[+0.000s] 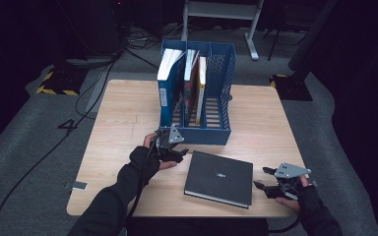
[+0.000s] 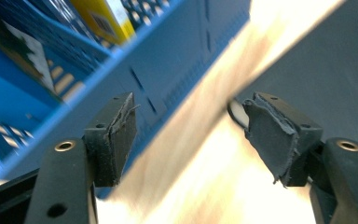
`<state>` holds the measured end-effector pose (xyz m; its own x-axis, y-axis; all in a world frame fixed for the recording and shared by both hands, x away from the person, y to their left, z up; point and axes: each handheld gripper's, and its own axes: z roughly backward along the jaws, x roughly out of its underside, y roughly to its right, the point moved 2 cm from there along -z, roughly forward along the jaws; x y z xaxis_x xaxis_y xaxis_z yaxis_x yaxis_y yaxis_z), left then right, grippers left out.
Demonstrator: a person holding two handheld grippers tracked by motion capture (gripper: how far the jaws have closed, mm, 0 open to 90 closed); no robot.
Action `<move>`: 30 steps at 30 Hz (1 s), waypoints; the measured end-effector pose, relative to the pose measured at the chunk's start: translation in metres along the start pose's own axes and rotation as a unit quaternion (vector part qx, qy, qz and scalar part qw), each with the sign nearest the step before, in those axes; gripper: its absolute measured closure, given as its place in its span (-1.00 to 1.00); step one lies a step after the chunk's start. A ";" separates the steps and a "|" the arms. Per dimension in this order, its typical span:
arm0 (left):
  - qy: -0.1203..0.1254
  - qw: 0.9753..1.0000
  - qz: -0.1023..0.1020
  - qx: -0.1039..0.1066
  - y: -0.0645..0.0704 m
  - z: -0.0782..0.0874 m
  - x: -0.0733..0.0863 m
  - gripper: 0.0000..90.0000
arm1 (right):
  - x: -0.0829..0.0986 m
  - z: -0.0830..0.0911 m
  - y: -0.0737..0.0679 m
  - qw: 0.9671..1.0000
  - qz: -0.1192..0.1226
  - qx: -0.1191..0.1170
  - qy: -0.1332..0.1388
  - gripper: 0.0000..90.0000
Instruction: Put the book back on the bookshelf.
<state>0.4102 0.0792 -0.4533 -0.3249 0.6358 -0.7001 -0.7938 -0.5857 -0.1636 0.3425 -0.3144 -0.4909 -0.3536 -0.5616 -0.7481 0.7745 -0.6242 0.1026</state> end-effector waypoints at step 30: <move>-0.028 0.993 -0.020 0.116 0.057 0.014 0.072 -0.50 | 0.007 -0.004 -0.020 0.995 0.042 -0.084 -0.022 -0.29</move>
<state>0.3343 0.0991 -0.5033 -0.3132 0.6876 -0.6551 -0.9017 -0.4318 -0.0220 0.3265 -0.3031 -0.5012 -0.3044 -0.6333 -0.7115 0.8776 -0.4769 0.0490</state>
